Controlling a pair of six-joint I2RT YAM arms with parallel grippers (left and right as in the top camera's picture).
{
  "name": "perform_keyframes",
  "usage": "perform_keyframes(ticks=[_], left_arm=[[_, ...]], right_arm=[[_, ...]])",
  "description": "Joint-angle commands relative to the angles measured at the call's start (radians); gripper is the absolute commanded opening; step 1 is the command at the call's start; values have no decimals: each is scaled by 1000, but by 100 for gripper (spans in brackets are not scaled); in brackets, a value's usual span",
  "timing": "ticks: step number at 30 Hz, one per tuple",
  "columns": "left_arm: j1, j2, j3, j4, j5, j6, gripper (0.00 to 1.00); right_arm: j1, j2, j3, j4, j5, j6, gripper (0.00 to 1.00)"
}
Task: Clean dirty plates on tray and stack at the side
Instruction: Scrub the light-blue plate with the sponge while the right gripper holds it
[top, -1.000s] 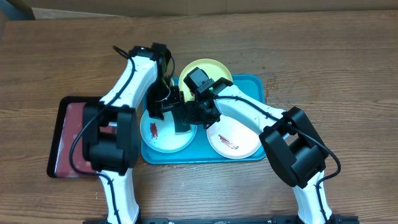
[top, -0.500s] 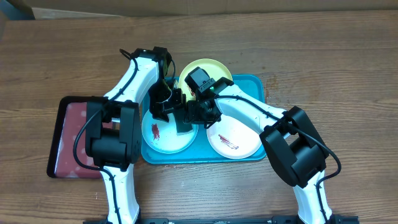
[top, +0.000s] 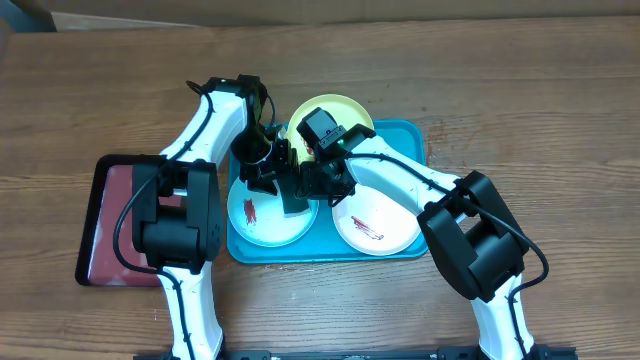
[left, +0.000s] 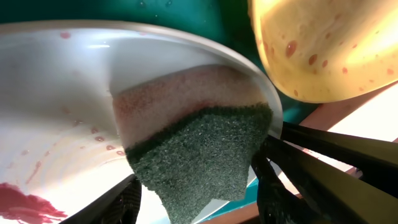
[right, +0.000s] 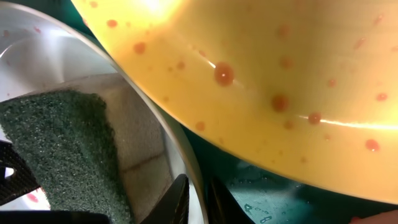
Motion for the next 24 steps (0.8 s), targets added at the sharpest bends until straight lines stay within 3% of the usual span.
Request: perform_keyframes(ticks=[1, 4, 7, 12, 15, 19, 20, 24], left_arm=[[-14, 21, -2, 1, -32, 11, 61], [-27, 21, -2, 7, -61, -5, 62], [-42, 21, -20, 40, -61, -21, 69], [-53, 21, -98, 109, -57, -42, 68], [-52, 21, -124, 121, -55, -41, 53], [-51, 20, -115, 117, -95, -50, 9], [-50, 20, -109, 113, -108, -60, 4], [-39, 19, -60, 47, -210, -100, 4]], right_arm=[[8, 3, -3, 9, -20, 4, 13], [8, 3, -3, 9, -20, 4, 14], [8, 3, -3, 9, -20, 4, 14], [8, 3, -3, 8, -20, 4, 14], [8, 3, -3, 8, -20, 4, 14], [8, 3, -3, 10, -19, 4, 14], [8, 3, -3, 9, -19, 4, 14], [8, 3, -3, 9, -19, 4, 14]])
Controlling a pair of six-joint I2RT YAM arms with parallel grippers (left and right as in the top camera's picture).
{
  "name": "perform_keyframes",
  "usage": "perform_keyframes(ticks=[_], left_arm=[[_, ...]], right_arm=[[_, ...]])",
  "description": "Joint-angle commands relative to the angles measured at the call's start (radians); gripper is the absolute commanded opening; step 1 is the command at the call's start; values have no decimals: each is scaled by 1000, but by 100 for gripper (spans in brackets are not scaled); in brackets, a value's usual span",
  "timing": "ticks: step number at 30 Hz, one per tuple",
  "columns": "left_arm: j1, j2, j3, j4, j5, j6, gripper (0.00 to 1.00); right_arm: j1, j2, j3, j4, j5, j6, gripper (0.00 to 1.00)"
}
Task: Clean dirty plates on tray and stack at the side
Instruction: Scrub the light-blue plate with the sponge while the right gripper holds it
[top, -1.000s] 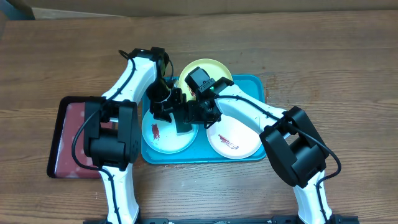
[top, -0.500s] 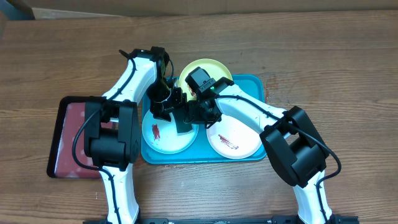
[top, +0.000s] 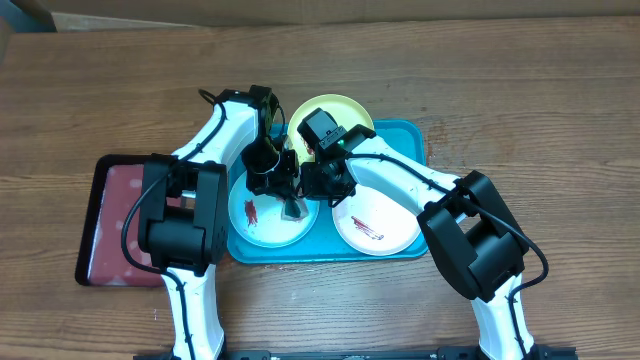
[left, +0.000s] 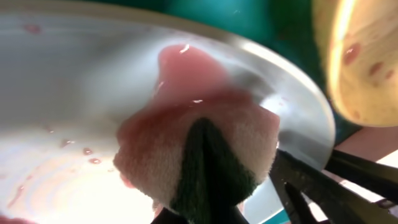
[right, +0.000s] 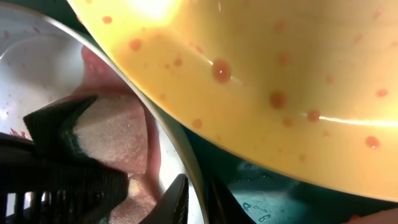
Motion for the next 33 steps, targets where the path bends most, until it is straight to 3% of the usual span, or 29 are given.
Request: perform_keyframes(ticks=[1, 6, 12, 17, 21, 24, 30, 33], left_arm=[[10, 23, 30, -51, -166, -47, 4], [25, 23, 15, -81, -375, -105, 4], [26, 23, -20, -98, -671, -263, 4], [27, 23, -13, -107, -746, -319, 4], [27, 21, 48, -160, -740, -374, 4], [27, 15, 127, -203, -655, -370, 4], [25, -19, 173, -164, -266, -112, 4], [23, -16, 133, -157, -243, -83, 4]], right_arm=[[8, 3, 1, 9, -16, 1, 14], [8, 3, 2, 8, -16, 1, 14], [8, 3, 2, 7, -12, 1, 13], [8, 3, 2, 8, -12, 1, 13], [8, 3, 2, 5, -12, 1, 13], [8, 3, 2, 4, -12, 1, 13], [8, 3, 2, 7, -13, 1, 13], [8, 3, 1, 9, -13, 1, 13]])
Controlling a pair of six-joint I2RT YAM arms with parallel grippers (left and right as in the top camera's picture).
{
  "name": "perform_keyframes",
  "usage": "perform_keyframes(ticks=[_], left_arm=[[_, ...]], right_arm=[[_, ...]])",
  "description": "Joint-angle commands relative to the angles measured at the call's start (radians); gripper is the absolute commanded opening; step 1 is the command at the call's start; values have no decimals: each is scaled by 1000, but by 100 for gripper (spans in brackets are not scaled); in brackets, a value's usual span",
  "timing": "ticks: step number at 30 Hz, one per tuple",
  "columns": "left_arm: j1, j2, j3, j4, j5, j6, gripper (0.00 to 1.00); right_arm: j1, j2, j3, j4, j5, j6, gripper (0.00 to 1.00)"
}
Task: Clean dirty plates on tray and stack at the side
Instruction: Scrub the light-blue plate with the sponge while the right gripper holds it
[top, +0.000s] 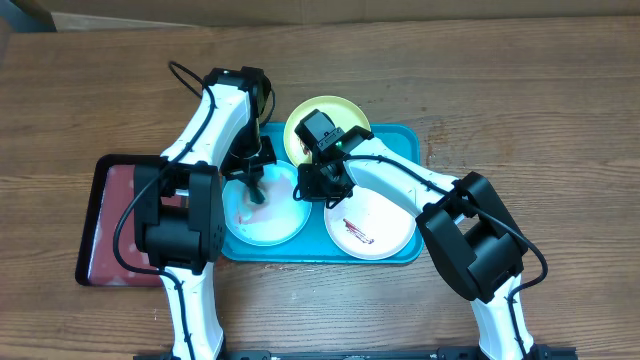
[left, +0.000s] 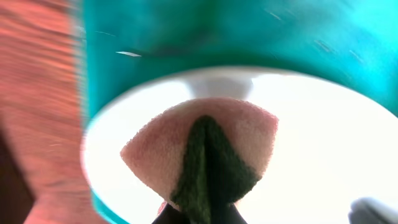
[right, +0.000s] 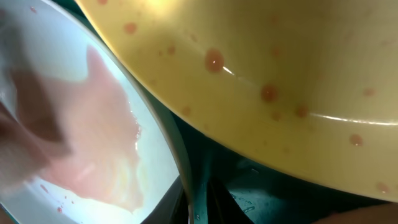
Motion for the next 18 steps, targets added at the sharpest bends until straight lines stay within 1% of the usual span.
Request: perform_keyframes(ticks=[1, 5, 8, 10, 12, 18], left_arm=[[-4, -19, -47, 16, 145, 96, 4], [-3, -19, -171, 85, 240, 132, 4], [-3, -19, -266, 157, 242, 132, 4], [2, -19, -304, 185, 212, 130, 4], [10, -19, -320, 190, 134, 100, 4], [43, -19, -313, 121, -220, -69, 4]], right_arm=[[1, 3, 2, 3, 6, 2, 13], [1, 3, 2, 3, 6, 2, 13], [1, 3, 2, 3, 6, 1, 13], [1, 3, 2, 3, 6, 1, 13], [1, 3, 2, 3, 6, 1, 13], [1, 3, 2, 3, 6, 1, 12]])
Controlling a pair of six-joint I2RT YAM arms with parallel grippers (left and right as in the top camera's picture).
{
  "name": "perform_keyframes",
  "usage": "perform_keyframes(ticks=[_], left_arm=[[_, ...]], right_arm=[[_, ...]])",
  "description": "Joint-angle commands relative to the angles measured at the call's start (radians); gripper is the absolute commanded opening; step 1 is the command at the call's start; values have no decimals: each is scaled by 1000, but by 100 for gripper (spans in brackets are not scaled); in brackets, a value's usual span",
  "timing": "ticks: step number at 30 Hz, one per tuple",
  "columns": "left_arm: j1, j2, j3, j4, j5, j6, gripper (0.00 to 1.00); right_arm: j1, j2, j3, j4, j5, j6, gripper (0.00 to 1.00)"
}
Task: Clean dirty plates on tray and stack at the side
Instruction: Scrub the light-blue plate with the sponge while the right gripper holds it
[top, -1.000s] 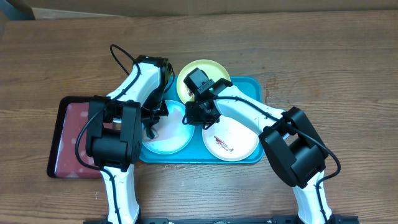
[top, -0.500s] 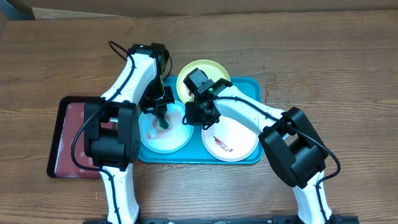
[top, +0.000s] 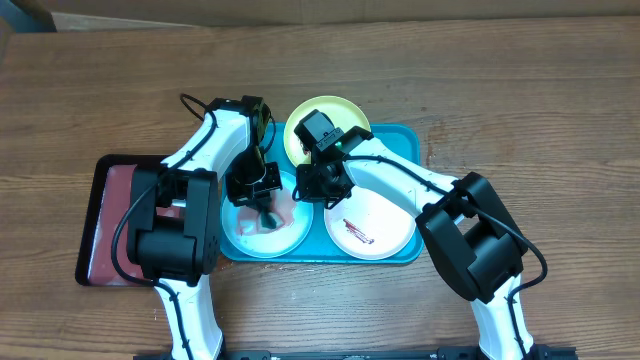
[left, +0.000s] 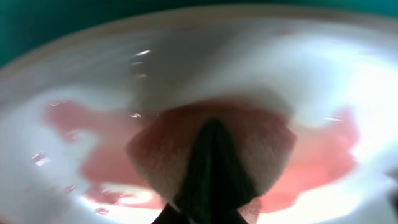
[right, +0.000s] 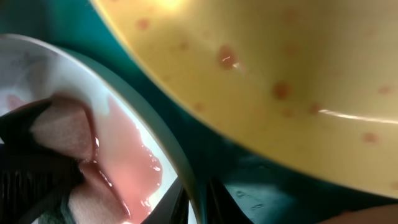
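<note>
On the teal tray (top: 408, 142) lie three plates. My left gripper (top: 266, 203) is shut on a folded sponge (left: 208, 152), pink foam with a green scouring side, pressed onto the left white plate (top: 243, 233), which is smeared with wet pink (left: 323, 146). My right gripper (right: 198, 200) is shut on that plate's right rim (right: 168, 134), and in the overhead view the right gripper (top: 309, 190) sits between the plates. The right white plate (top: 388, 212) carries a red streak (top: 362, 230). A yellow plate (top: 328, 117) with red spots leans at the tray's far edge.
A dark tray with a reddish face (top: 115, 215) lies on the wooden table left of the teal tray, under the left arm's base. The yellow plate (right: 298, 68) hangs close above the right gripper's fingers.
My left gripper has moved the sponge from the left part of the white plate to its middle right. The pink smear now lies under the sponge. The right gripper still pinches the rim.
First the sponge lay flat in the left white plate, by the rim, with my left gripper open around it. Then the gripper was shut on it, folded. It was then at the plate's left, now its middle right. The red streak has become a pink smear.
</note>
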Motion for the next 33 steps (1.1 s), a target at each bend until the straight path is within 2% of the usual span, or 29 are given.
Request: perform_keyframes(ticks=[1, 6, 11, 15, 19, 22, 27, 33], left_arm=[[41, 52, -48, -30, -380, -140, 4], [60, 52, -48, -86, -644, -293, 4], [64, 51, -14, -123, -671, -334, 4], [64, 33, 86, -196, -662, -387, 4], [64, -39, 202, -227, -588, -375, 4], [64, -127, 244, -184, -480, -288, 4], [61, -196, 240, -121, -205, -84, 4], [27, -187, 91, -24, -6, -8, 4]], right_arm=[[-3, 3, 2, -1, 20, 1, 11], [-3, 3, 2, -1, 23, 1, 9], [-3, 3, 2, -1, 23, 1, 4], [-3, 3, 6, -2, 22, -7, 4], [-3, 2, 36, -19, 14, -47, 4], [-3, 0, 60, -43, 14, -53, 4], [-3, 0, 64, -59, 15, -52, 4], [-3, 0, 64, -55, 15, -52, 4]])
